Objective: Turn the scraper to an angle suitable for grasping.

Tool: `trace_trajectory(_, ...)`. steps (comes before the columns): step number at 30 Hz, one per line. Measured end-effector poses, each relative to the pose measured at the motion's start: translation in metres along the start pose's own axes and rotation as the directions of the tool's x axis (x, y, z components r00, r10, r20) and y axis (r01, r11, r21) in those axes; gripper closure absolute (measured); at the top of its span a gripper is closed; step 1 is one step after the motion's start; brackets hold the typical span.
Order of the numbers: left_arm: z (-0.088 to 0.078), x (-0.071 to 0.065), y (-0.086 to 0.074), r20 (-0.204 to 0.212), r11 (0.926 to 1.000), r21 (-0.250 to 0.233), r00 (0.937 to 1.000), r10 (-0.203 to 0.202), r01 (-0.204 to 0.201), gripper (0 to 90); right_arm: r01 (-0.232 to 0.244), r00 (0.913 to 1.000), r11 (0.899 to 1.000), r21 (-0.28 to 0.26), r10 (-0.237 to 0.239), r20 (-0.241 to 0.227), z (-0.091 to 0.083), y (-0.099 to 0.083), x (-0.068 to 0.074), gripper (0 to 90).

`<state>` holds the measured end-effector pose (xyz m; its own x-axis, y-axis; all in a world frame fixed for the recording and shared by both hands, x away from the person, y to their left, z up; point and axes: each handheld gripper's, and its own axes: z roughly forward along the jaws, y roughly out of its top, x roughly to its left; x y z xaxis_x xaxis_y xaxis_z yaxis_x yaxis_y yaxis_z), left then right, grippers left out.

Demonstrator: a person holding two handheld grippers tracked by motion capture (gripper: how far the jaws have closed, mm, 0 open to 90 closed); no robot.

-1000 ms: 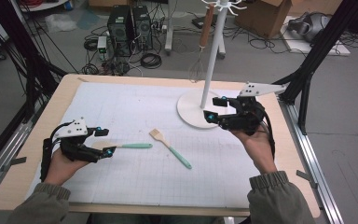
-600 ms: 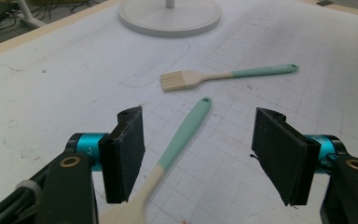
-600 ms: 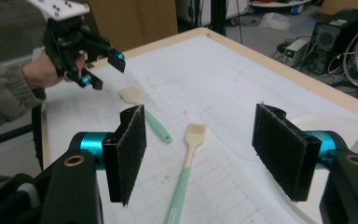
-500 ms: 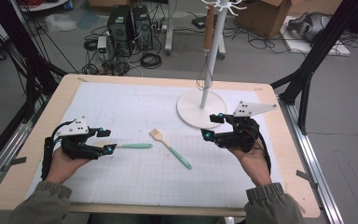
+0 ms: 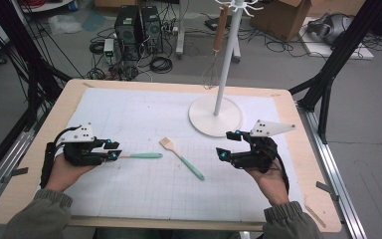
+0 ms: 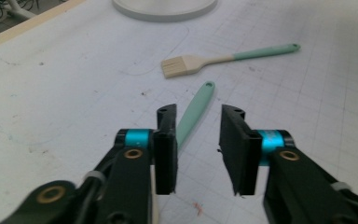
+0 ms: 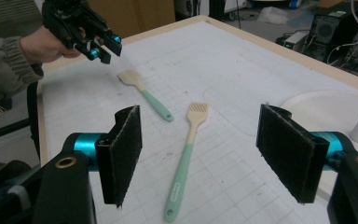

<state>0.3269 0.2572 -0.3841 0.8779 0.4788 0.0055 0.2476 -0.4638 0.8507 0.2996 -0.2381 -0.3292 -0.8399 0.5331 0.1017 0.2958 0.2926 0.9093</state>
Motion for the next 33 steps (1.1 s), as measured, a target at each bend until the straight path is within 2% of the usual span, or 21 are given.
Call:
trace_trajectory(4,0.002,0.008,-0.001,0.024,0.9997,0.024,0.9997,0.002,-0.003,83.2,0.0,1.0,1.0,-0.007,0.0,0.004,-0.001,-0.004,0.001,29.1)
trace_trajectory(7,0.007,0.015,-0.004,0.034,0.9986,0.05,0.9992,-0.018,0.016,89.0,0.003,0.9999,1.0,-0.007,-0.003,0.01,-0.001,-0.006,0.002,28.5)
trace_trajectory(15,0.026,0.026,-0.011,0.003,0.9943,0.103,0.9995,-0.03,0.03,89.5,0.004,0.9998,1.0,-0.011,-0.004,0.019,-0.005,-0.012,0.003,28.0)
trace_trajectory(20,0.036,0.029,-0.015,0.001,0.991,0.129,0.9994,-0.035,0.035,89.5,0.003,0.9997,1.0,-0.017,-0.003,0.024,-0.007,-0.015,0.002,28.0)
trace_trajectory(29,0.044,0.033,-0.02,0.023,0.9867,0.155,0.9983,-0.054,0.05,89.6,0.003,0.9995,1.0,-0.016,-0.003,0.032,-0.008,-0.019,0.0,27.5)
trace_trajectory(33,0.051,0.034,-0.022,0.003,0.983,0.178,0.9989,-0.047,0.046,89.6,0.003,0.9994,1.0,-0.019,-0.003,0.034,-0.009,-0.02,0.0,27.4)
